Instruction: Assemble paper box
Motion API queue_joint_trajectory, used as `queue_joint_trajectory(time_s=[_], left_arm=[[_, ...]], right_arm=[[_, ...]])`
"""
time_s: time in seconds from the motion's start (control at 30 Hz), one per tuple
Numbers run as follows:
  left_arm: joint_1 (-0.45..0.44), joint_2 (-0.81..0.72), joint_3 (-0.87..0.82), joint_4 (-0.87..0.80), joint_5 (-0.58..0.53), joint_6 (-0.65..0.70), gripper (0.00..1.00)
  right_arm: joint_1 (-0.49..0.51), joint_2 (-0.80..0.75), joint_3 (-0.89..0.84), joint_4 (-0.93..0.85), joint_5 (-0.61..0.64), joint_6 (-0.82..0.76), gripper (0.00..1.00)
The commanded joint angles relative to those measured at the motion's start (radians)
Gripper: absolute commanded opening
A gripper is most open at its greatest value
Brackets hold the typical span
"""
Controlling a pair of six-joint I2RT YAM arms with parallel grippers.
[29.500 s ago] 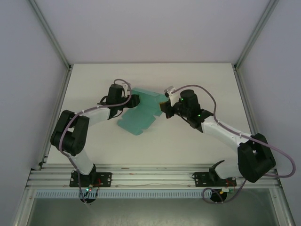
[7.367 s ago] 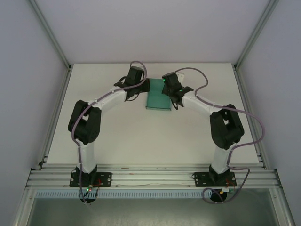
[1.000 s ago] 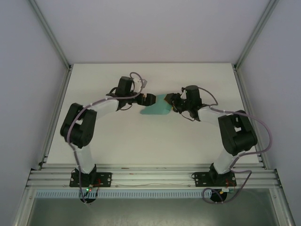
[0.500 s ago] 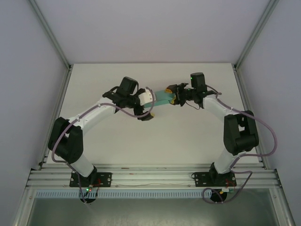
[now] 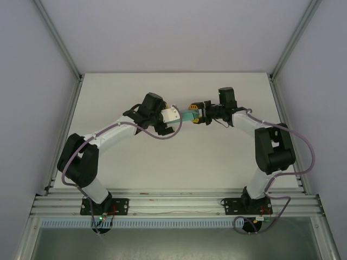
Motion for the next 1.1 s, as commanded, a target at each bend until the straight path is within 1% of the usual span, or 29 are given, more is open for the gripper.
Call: queue_joint_trajectory(time_s=[0.0,0.03,0.07,0.13,0.2,0.23,0.27,0.3,0.37,0.4,0.47,0.5,0.53,0.6,0.67,0.77,0.8,0.83,0.87,0.93,0.97,1.0,1.07], left_arm=[[0.001,-0.013,0.000,0.034,-0.079,0.020,0.79],[0.002,-0.010,0.002,0.041,-0.082,0.017,0.75],[0.002,-0.006,0.005,0.049,-0.083,0.015,0.69],[0.002,-0.003,0.012,0.046,-0.067,0.012,0.64],[0.002,-0.006,0.016,0.046,-0.054,0.008,0.61],[0.002,-0.007,0.016,0.048,-0.049,0.006,0.58],[0.002,-0.008,0.015,0.049,-0.044,0.005,0.55],[0.002,-0.011,0.015,0.047,-0.042,0.004,0.54],[0.002,-0.014,0.016,0.041,-0.044,0.004,0.49],[0.001,-0.014,0.021,0.034,-0.040,0.006,0.49],[0.001,-0.012,0.031,0.022,-0.009,0.006,0.45],[0.004,-0.009,0.040,0.002,0.027,0.019,0.45],[0.004,-0.003,0.053,-0.028,0.055,0.028,0.44],[0.004,0.013,0.092,-0.106,0.101,0.046,0.44],[0.010,0.031,0.127,-0.192,0.107,0.066,0.44],[0.014,0.070,0.185,-0.339,0.090,0.100,0.45],[0.016,0.088,0.208,-0.409,0.096,0.124,0.45],[0.016,0.104,0.230,-0.466,0.100,0.144,0.46],[0.017,0.120,0.254,-0.521,0.101,0.153,0.46],[0.017,0.163,0.293,-0.615,0.117,0.182,0.46],[0.019,0.187,0.316,-0.664,0.125,0.203,0.47],[0.019,0.210,0.334,-0.692,0.127,0.207,0.49],[0.019,0.261,0.388,-0.744,0.125,0.185,0.49]], right_arm=[[0.004,-0.020,-0.009,0.039,-0.066,0.029,0.34],[0.003,-0.026,-0.014,0.037,-0.068,0.030,0.35],[0.003,-0.032,-0.018,0.038,-0.068,0.027,0.37],[0.005,-0.043,-0.027,0.038,-0.068,0.023,0.37],[0.004,-0.053,-0.033,0.033,-0.067,0.017,0.38],[0.005,-0.058,-0.037,0.035,-0.063,0.016,0.43],[0.005,-0.063,-0.042,0.037,-0.062,0.016,0.44],[0.005,-0.065,-0.046,0.047,-0.061,0.019,0.44],[0.005,-0.071,-0.049,0.061,-0.063,0.019,0.48],[0.005,-0.073,-0.051,0.065,-0.063,0.018,0.52],[0.005,-0.073,-0.057,0.072,-0.060,0.010,0.64],[0.003,-0.070,-0.057,0.068,-0.061,-0.006,0.84],[0.000,-0.065,-0.055,0.049,-0.063,-0.026,1.00],[-0.017,-0.061,-0.061,0.029,-0.050,-0.077,1.00],[-0.052,-0.086,-0.064,-0.048,0.019,-0.167,1.00],[-0.127,-0.154,-0.038,-0.195,0.146,-0.356,1.00],[-0.155,-0.185,-0.019,-0.254,0.206,-0.446,1.00],[-0.174,-0.216,0.005,-0.326,0.281,-0.529,1.00],[-0.181,-0.254,0.037,-0.389,0.374,-0.649,1.00],[-0.166,-0.332,0.098,-0.506,0.601,-0.879,1.00],[-0.156,-0.378,0.100,-0.504,0.688,-1.021,1.00],[-0.156,-0.423,0.076,-0.466,0.715,-1.120,1.00],[-0.167,-0.529,-0.030,-0.356,0.702,-1.272,1.00]])
